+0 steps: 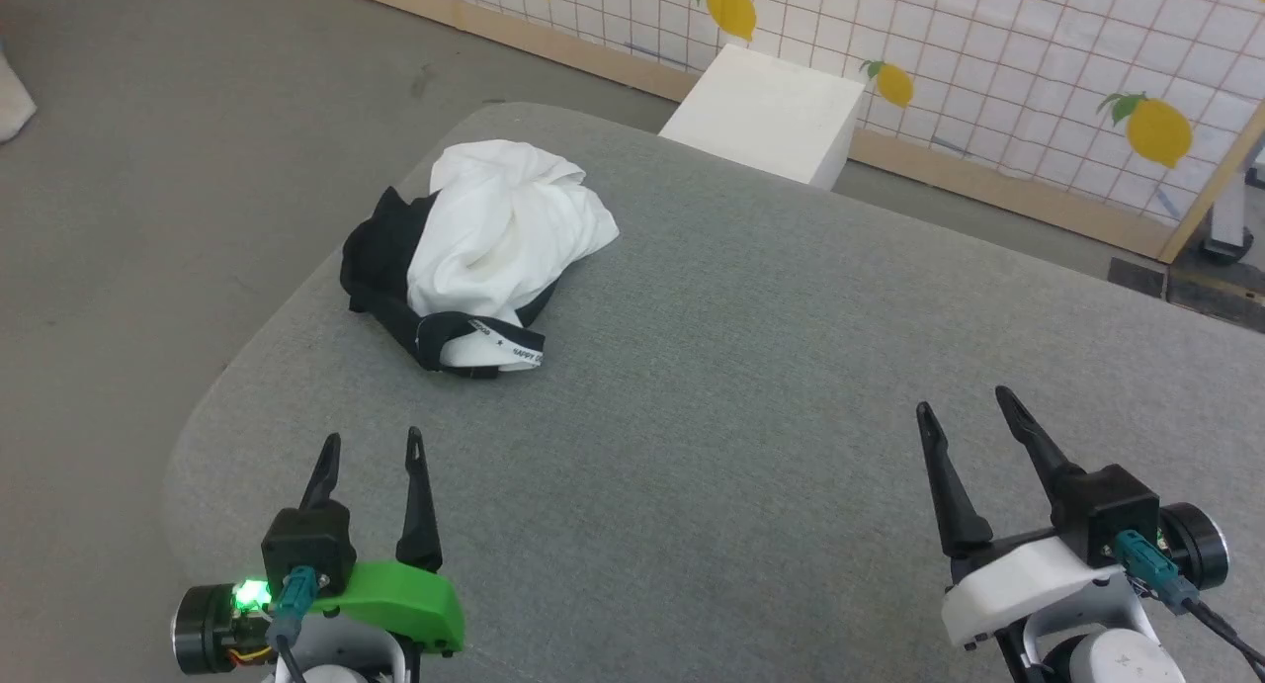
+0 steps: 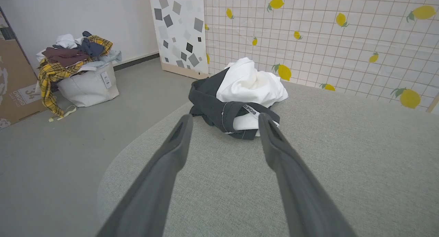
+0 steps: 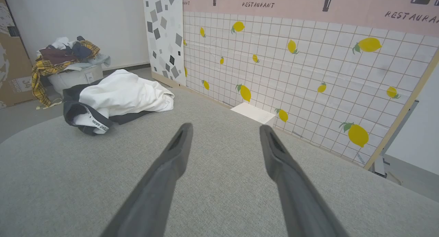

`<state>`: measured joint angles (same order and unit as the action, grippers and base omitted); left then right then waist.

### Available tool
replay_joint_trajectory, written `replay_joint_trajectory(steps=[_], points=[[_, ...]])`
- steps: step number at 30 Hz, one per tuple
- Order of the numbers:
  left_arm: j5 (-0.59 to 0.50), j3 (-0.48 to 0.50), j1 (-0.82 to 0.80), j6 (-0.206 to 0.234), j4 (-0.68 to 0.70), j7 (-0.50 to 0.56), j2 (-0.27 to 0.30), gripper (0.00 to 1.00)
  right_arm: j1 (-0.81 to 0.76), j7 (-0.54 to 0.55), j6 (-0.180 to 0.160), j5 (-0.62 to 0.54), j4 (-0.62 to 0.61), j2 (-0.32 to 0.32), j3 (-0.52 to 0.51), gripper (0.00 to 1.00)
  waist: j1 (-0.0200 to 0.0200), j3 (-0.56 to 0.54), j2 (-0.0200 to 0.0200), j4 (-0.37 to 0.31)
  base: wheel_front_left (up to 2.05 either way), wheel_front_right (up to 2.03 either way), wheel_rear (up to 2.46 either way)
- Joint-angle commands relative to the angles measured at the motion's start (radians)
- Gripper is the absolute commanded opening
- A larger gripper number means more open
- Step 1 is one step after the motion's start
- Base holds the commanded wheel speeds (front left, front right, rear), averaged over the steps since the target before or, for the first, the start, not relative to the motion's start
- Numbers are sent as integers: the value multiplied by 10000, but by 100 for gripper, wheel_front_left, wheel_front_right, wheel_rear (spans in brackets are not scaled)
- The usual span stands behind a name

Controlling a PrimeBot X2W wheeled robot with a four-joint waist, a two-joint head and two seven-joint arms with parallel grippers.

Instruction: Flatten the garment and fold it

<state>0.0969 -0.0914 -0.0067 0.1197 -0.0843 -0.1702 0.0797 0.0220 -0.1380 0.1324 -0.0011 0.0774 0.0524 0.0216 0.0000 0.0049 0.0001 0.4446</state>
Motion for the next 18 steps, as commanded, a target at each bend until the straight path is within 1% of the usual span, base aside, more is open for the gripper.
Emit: replay_joint_trajectory(steps=[1, 18], points=[[76, -33, -100, 110, -41, -116, 73, 100, 198, -113, -12, -69, 58, -14, 6, 100, 0, 3, -1, 96, 0, 0, 0], [211, -166, -120, 388, -213, -463, 157, 100, 295, -408, -14, -34, 243, -18, 20, 100, 0, -19, -1, 778, 0, 0, 0]])
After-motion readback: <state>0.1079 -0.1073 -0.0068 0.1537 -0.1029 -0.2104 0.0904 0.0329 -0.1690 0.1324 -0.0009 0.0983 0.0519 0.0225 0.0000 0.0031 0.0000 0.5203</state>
